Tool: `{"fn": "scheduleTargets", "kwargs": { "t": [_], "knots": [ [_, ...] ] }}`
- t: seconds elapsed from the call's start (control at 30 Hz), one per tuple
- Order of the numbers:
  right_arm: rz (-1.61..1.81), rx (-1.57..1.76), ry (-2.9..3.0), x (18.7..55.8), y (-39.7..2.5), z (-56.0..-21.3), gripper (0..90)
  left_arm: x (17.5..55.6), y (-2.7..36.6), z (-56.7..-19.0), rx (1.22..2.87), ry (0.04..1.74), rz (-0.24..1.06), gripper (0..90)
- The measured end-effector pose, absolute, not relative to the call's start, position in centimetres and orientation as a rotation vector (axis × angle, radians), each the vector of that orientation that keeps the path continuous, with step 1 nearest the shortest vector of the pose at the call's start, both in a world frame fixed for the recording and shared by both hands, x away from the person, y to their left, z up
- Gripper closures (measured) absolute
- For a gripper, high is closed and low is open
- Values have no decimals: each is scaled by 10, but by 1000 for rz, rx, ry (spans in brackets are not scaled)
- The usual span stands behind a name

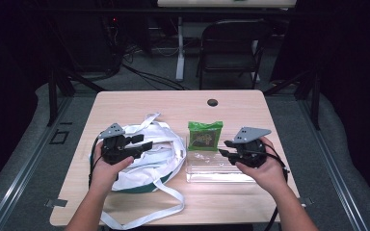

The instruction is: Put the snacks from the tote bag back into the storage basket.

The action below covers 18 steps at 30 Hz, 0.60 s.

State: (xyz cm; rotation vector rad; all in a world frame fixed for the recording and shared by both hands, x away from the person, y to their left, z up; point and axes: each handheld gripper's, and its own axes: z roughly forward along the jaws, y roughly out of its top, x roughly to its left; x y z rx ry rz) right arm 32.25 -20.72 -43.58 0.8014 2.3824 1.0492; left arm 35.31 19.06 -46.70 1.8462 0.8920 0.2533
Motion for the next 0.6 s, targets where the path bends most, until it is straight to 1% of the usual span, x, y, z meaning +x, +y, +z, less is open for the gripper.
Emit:
{"fn": "scheduleTargets", "kwargs": {
  "t": [0.37, 0.6],
  "knots": [
    [1068, 826, 2367, 308, -210, -466, 652, 352, 191, -467, 1844, 893, 252, 474],
    [1152, 874, 2335, 298, -214, -484, 660, 353, 191, -467, 1846, 894, 251, 474]
  ]
}}
